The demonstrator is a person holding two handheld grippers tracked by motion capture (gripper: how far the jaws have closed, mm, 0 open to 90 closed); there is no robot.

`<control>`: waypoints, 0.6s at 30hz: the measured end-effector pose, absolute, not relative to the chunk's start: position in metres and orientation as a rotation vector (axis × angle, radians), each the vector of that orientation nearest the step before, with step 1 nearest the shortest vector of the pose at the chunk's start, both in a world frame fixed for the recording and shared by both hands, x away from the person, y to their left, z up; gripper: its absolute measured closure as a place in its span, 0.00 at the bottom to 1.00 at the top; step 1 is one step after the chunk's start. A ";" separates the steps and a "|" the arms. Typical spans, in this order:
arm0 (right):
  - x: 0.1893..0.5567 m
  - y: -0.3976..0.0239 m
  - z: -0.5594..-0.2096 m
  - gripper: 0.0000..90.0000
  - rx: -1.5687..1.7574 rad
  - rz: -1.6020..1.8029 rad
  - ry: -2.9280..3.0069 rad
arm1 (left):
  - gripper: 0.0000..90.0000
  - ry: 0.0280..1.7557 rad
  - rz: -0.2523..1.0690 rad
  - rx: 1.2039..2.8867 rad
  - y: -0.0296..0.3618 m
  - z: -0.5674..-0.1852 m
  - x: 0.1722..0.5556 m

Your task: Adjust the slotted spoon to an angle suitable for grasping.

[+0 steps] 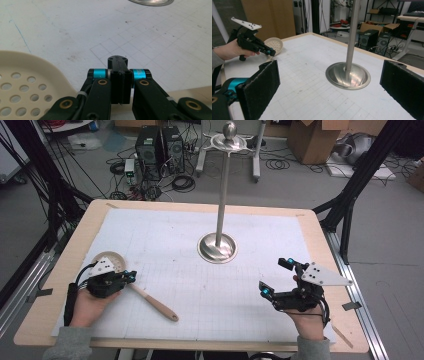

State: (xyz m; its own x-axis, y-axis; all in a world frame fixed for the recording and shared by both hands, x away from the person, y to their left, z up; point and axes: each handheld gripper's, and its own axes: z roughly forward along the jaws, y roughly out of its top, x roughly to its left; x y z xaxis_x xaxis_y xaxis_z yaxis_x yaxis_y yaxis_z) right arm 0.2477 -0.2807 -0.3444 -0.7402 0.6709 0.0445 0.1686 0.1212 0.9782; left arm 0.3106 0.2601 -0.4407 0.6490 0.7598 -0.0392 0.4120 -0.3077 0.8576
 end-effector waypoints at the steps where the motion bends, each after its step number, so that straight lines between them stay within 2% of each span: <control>1: 0.248 -0.280 -0.345 0.02 0.805 1.646 1.998 | 0.99 0.927 0.475 1.954 0.260 -0.443 0.312; 18: 0.247 -0.278 -0.346 0.02 0.794 1.645 2.008 | 1.00 0.966 0.488 2.041 0.254 -0.449 0.317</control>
State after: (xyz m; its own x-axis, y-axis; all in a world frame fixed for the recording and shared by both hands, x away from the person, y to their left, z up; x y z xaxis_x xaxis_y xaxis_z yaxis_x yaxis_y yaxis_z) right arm 0.2470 -0.2782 -0.3459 -0.7469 0.6641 0.0325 0.1626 0.1351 0.9774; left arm 0.3168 0.2536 -0.4491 0.6324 0.7746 0.0036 0.4622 -0.3810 0.8007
